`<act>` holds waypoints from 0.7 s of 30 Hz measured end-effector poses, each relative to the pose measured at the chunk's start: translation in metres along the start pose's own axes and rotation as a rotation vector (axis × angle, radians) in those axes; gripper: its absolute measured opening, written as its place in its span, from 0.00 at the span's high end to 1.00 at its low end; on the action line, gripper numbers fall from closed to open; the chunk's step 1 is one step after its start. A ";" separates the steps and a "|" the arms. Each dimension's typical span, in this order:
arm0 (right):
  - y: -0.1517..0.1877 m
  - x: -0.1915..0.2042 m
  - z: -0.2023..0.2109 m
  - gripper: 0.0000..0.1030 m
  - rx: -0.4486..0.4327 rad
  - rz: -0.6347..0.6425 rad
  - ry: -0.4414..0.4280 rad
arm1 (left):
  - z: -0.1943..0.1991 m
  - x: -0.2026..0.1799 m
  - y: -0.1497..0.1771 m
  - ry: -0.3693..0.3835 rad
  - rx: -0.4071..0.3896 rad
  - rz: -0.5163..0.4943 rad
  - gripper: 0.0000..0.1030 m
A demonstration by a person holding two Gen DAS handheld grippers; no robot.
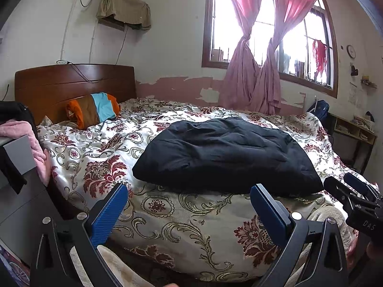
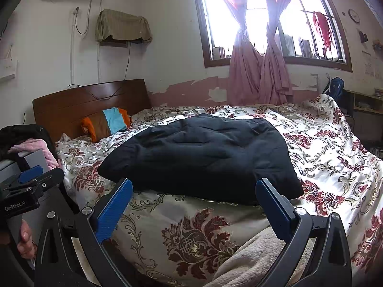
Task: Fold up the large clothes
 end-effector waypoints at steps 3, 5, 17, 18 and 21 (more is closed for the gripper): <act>0.001 0.000 0.000 0.02 0.000 0.000 0.001 | -0.001 0.002 -0.004 -0.028 -0.004 0.004 0.00; 0.001 0.000 0.000 0.02 0.001 -0.001 0.000 | 0.000 0.004 -0.004 -0.045 -0.007 0.012 0.00; 0.002 0.001 -0.001 0.02 0.001 0.000 0.000 | 0.000 0.006 -0.003 -0.057 -0.002 0.010 0.00; 0.002 0.002 -0.001 0.02 0.001 0.000 0.000 | 0.000 0.005 -0.004 -0.057 -0.003 0.012 0.00; 0.001 0.002 -0.001 0.02 0.001 0.001 0.001 | 0.000 0.005 -0.003 -0.055 -0.004 0.012 0.00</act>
Point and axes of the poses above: each gripper's, at about its wrist camera, not at the fingertips, and z roughly against the way its jaws point, x to its left, y to its underside, the point moved 10 cm from there along -z, roughly the way its jaws point, and after that the axes turned 8 degrees about z, right-handed, at the moved point
